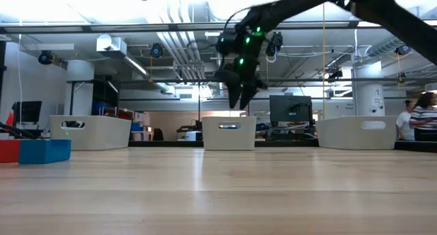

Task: Sort blocks
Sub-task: Put the red block into the left gray bin

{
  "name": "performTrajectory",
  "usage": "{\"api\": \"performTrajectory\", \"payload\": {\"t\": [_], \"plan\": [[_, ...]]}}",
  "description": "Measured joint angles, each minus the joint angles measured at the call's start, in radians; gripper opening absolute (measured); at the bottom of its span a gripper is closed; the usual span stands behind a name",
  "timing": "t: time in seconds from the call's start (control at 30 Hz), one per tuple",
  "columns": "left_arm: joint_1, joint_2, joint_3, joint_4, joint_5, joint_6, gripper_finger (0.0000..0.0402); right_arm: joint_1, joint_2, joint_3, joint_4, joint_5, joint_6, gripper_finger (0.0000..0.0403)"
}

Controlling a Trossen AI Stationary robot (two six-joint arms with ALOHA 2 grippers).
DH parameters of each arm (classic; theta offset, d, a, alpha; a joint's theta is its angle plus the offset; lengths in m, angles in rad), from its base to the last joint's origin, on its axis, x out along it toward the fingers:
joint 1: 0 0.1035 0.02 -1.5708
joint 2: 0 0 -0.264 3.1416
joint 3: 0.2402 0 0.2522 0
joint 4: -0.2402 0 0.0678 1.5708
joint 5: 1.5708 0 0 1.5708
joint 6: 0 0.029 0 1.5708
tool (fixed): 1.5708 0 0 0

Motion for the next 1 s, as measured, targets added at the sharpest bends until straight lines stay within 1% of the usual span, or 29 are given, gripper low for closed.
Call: {"api": "performTrajectory", "payload": {"t": [0.23,0.4,0.5,0.63,0.73,0.83,0.9,0.93,1.0], "plan": [[0.000,0.000,0.000,-0.102,0.069,-0.042,0.0173,0.070,-0.136,-0.011,-0.100,-0.009,-0.026,0.0169],[0.000,0.001,0.000,-0.140,0.106,-0.044,0.0173,0.152,-0.276,-0.032,-0.179,-0.010,-0.025,0.0134],[0.000,0.001,0.000,-0.181,0.140,-0.043,0.0173,0.207,-0.370,-0.058,-0.191,-0.009,-0.003,0.0110],[0.009,0.001,0.000,-0.264,0.218,-0.059,0.0173,0.279,-0.507,-0.110,-0.181,-0.010,0.049,0.0074],[0.023,0.001,0.000,-0.324,0.304,-0.063,0.0173,0.330,-0.597,-0.162,-0.173,-0.008,0.080,0.0049],[0.028,0.001,0.000,-0.377,0.379,-0.002,0.0173,0.370,-0.669,-0.219,-0.156,-0.008,0.104,0.0031],[0.022,0.001,0.000,-0.379,0.400,0.090,0.0173,0.392,-0.711,-0.260,-0.138,-0.008,0.121,0.0022],[0.012,0.001,0.000,-0.378,0.394,0.148,0.0173,0.401,-0.729,-0.281,-0.128,-0.008,0.133,0.0018],[-0.015,0.001,0.000,-0.378,0.338,0.240,0.0173,0.415,-0.760,-0.319,-0.105,-0.008,0.149,0.0013]]}}
